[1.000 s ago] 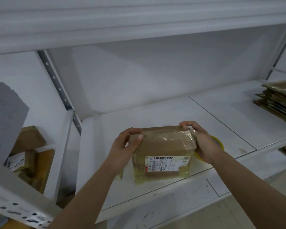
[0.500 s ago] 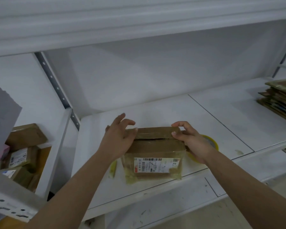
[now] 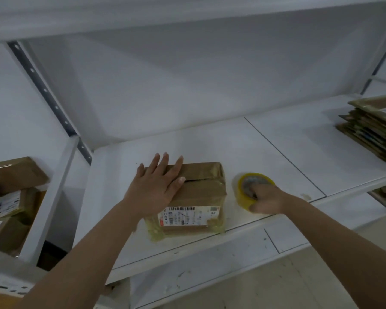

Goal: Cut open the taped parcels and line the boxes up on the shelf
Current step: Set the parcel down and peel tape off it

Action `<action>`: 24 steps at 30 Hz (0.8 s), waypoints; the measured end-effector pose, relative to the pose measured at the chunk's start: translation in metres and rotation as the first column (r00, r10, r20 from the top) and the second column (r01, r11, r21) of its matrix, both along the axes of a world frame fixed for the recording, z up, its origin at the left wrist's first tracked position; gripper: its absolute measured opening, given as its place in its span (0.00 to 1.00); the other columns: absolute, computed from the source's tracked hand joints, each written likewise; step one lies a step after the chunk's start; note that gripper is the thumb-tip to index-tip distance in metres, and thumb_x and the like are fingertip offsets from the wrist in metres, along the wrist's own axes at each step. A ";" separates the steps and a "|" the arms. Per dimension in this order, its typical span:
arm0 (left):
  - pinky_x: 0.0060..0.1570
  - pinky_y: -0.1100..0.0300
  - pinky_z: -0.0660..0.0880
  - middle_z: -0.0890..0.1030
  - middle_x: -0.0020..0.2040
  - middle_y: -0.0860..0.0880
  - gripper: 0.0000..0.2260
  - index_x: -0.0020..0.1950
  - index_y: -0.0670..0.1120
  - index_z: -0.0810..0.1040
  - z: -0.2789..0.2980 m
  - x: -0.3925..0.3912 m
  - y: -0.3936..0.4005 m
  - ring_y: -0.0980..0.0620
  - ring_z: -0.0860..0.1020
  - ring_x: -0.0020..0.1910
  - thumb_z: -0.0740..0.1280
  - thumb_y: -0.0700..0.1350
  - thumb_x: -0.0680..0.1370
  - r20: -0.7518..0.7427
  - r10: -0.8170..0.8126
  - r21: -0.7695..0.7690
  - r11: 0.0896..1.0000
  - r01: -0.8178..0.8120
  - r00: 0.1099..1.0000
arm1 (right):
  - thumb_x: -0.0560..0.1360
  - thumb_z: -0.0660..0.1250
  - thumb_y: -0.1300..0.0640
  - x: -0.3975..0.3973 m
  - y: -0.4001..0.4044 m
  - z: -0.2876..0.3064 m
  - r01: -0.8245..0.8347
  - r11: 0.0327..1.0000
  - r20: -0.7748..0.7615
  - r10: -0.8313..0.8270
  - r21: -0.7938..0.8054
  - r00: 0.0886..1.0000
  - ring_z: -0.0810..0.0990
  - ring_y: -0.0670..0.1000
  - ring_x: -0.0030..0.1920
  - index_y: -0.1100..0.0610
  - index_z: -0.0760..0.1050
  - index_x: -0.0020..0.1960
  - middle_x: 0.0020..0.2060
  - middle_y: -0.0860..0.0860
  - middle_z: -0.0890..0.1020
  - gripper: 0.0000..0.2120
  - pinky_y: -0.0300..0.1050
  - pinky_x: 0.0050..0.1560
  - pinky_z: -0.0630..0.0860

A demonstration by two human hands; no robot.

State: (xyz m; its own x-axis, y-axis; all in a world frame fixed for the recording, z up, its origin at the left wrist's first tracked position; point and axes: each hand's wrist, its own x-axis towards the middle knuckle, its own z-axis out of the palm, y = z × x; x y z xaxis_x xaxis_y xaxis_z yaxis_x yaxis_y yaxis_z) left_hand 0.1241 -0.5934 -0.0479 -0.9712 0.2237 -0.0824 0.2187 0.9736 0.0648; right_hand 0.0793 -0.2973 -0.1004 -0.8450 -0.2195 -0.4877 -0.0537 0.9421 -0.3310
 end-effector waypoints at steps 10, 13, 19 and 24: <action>0.75 0.47 0.41 0.38 0.80 0.42 0.24 0.81 0.49 0.43 0.005 -0.005 0.020 0.43 0.37 0.78 0.46 0.47 0.85 0.036 0.001 0.049 0.999 -0.003 0.999 | 0.80 0.58 0.52 -0.005 -0.006 0.011 -0.168 0.831 -0.134 0.278 0.531 0.951 0.61 0.50 0.75 0.47 0.64 0.75 0.72 0.47 0.69 0.23 0.52 0.77 0.41; 0.75 0.45 0.41 0.42 0.81 0.46 0.24 0.80 0.55 0.44 0.005 -0.006 0.016 0.43 0.39 0.79 0.47 0.47 0.85 0.036 -0.019 0.131 0.991 0.014 0.999 | 0.79 0.58 0.57 -0.008 -0.015 0.025 -0.221 0.820 -0.073 0.303 0.529 0.950 0.59 0.50 0.76 0.43 0.62 0.76 0.73 0.44 0.67 0.26 0.56 0.77 0.40; 0.75 0.41 0.43 0.48 0.81 0.46 0.23 0.80 0.58 0.47 0.005 -0.005 0.013 0.41 0.41 0.79 0.48 0.47 0.85 0.010 -0.020 0.119 0.993 0.019 1.000 | 0.77 0.58 0.58 -0.009 -0.035 0.064 -0.207 0.810 -0.104 0.312 0.548 0.944 0.71 0.54 0.69 0.49 0.71 0.72 0.67 0.53 0.74 0.23 0.52 0.74 0.56; 0.75 0.45 0.40 0.48 0.81 0.46 0.24 0.80 0.55 0.48 0.007 -0.008 0.018 0.44 0.41 0.79 0.51 0.50 0.85 0.035 0.029 0.240 0.970 -0.037 0.999 | 0.75 0.70 0.53 -0.028 -0.030 0.159 -0.110 0.978 -0.418 0.176 0.177 0.891 0.79 0.54 0.57 0.48 0.80 0.60 0.57 0.53 0.81 0.14 0.45 0.56 0.74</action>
